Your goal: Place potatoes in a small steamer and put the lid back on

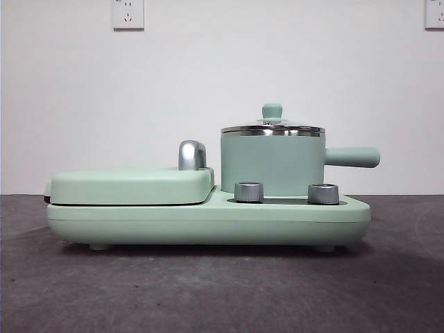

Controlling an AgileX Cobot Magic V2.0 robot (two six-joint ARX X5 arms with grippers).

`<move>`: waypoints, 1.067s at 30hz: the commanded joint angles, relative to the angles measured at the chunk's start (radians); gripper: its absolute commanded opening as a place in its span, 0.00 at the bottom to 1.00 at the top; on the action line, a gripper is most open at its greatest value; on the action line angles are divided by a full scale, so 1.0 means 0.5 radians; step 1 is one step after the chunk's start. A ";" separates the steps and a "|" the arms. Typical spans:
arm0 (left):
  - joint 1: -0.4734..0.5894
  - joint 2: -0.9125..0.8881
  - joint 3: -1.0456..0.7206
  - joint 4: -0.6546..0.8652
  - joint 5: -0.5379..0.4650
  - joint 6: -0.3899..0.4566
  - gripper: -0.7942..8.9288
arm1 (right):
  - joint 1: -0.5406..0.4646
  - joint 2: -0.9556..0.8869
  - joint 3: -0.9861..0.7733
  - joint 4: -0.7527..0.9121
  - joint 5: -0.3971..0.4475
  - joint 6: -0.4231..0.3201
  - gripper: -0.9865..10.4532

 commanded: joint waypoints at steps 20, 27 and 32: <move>0.004 -0.004 -0.034 -0.012 0.002 -0.017 0.09 | -0.040 -0.150 -0.109 -0.050 -0.026 0.021 0.10; 0.004 -0.004 -0.034 -0.012 0.002 -0.017 0.09 | -0.040 -0.150 -0.109 -0.050 -0.027 0.021 0.10; 0.004 -0.004 -0.034 -0.012 0.002 -0.017 0.09 | -0.040 -0.150 -0.109 -0.050 -0.027 0.021 0.10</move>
